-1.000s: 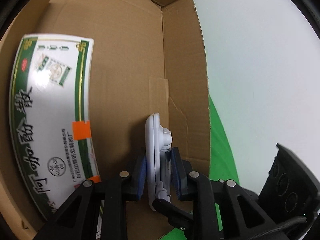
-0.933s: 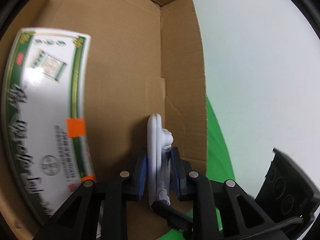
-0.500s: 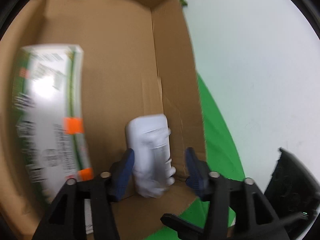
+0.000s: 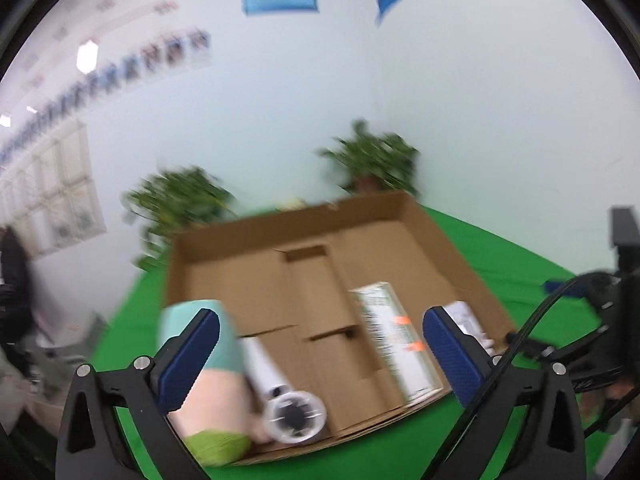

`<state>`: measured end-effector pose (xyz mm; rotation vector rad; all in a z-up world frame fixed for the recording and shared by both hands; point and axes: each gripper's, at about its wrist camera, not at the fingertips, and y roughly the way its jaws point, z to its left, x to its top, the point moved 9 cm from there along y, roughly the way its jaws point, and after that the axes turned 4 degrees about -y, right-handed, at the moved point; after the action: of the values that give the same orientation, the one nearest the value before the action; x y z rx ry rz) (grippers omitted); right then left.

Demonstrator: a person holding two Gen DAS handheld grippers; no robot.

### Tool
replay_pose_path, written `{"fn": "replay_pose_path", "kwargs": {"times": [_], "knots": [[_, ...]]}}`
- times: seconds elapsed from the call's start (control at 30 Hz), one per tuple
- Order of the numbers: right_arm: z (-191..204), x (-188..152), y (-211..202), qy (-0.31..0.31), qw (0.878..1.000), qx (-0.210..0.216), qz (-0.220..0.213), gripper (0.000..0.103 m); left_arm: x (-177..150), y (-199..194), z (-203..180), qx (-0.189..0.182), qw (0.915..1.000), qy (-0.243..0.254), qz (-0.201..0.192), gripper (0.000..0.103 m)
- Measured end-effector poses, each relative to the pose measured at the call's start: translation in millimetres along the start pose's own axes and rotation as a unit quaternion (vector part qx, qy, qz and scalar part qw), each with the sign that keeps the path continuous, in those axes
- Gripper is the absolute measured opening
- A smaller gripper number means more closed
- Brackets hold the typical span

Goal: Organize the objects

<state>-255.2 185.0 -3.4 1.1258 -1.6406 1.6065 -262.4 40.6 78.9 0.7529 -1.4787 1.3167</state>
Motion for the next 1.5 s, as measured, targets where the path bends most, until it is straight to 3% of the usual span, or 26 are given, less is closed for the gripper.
{"fn": "replay_pose_path", "kwargs": {"times": [0.13, 0.23, 0.3, 0.37, 0.47, 0.57, 0.6, 0.73, 0.87, 0.93, 1.1, 1.27, 1.5], "knots": [[20, 8, -25, 0.014, 0.996, -0.022, -0.086, 0.102, -29, -23, 18, 0.03, 0.9989, -0.023, -0.028, 0.103], [30, 6, -18, 0.032, 0.995, -0.024, -0.094, 0.102, -52, -32, 31, 0.006, 0.9995, -0.032, -0.007, 0.103], [31, 9, -20, 0.044, 0.994, -0.031, -0.095, 0.102, -69, -34, 12, -0.045, 0.9986, -0.005, 0.027, 0.103], [28, 21, -24, 0.052, 0.992, -0.037, -0.104, 0.102, -81, -49, 0, -0.12, 0.9912, 0.018, 0.051, 0.103], [17, 36, -18, 0.053, 0.993, -0.05, -0.092, 0.102, -77, -77, -13, -0.212, 0.9767, 0.005, 0.036, 0.103], [5, 37, -8, 0.06, 0.994, -0.06, -0.074, 0.102, -65, -91, 3, -0.24, 0.9696, -0.046, 0.011, 0.103], [3, 35, -5, 0.063, 0.994, -0.059, -0.069, 0.102, -61, -92, 15, -0.229, 0.9712, -0.067, 0.005, 0.103], [14, 15, 3, 0.062, 0.995, -0.041, -0.063, 0.102, -65, -62, 70, -0.125, 0.9831, -0.132, 0.017, 0.103], [33, -8, 22, 0.063, 0.996, -0.029, -0.056, 0.102, -91, -6, 123, -0.001, 0.9792, -0.195, 0.058, 0.103], [38, -16, 30, 0.072, 0.995, -0.039, -0.06, 0.102, -104, 13, 130, 0.016, 0.9768, -0.206, 0.057, 0.103], [45, -23, 34, 0.089, 0.991, -0.065, -0.083, 0.102, -118, 34, 110, 0.071, 0.9838, -0.154, 0.058, 0.103], [50, -30, 49, 0.07, 0.994, -0.064, -0.057, 0.102, -127, 55, 101, 0.123, 0.983, -0.13, 0.043, 0.103], [45, -38, 59, 0.083, 0.995, -0.048, -0.035, 0.102, -121, 53, 93, 0.128, 0.9847, -0.11, 0.041, 0.103]]}}
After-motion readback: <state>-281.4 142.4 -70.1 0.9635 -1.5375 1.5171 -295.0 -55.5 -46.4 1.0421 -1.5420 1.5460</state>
